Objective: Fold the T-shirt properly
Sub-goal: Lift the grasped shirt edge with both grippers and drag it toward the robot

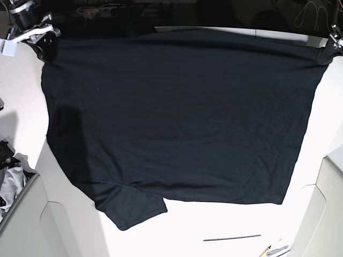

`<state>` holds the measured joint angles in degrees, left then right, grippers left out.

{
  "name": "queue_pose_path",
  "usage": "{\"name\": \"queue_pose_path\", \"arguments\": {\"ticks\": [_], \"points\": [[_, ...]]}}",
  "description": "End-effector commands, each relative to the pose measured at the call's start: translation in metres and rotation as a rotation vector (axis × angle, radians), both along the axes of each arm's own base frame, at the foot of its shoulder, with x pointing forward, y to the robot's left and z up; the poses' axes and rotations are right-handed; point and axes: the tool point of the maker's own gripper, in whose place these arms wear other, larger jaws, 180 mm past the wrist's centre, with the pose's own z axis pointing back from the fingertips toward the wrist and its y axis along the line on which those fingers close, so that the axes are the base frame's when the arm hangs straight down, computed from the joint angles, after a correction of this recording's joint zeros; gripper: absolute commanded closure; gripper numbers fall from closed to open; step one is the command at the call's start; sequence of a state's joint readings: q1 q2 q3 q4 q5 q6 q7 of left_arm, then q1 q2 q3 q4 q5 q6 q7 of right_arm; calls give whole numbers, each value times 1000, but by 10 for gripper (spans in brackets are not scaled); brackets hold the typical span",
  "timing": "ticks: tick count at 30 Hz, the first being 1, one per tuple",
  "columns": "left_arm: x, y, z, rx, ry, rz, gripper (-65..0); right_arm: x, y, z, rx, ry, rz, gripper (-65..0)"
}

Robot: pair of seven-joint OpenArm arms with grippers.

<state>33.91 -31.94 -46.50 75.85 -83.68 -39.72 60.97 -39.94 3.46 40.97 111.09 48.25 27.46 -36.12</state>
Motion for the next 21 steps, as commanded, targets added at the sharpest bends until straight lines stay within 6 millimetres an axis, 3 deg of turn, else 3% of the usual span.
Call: {"name": "queue_pose_path", "arguments": {"ticks": [1, 9, 12, 15, 21], "points": [[4, 8, 14, 23, -37, 4, 0, 1, -8, 13, -26, -37, -10, 0], [-38, 17, 12, 31, 23, 71, 0, -25, -13, 15, -59, 36, -5, 0], [-45, 20, 12, 32, 29, 89, 0, -30, -11, 15, -59, 52, 1, 0], [-42, 21, 14, 37, 24, 86, 0, -25, -10, 25, -56, 17, 3, 0], [-5, 21, 28, 43, -82, 78, 0, 10, 0, 42, -58, -106, 54, 0]]}}
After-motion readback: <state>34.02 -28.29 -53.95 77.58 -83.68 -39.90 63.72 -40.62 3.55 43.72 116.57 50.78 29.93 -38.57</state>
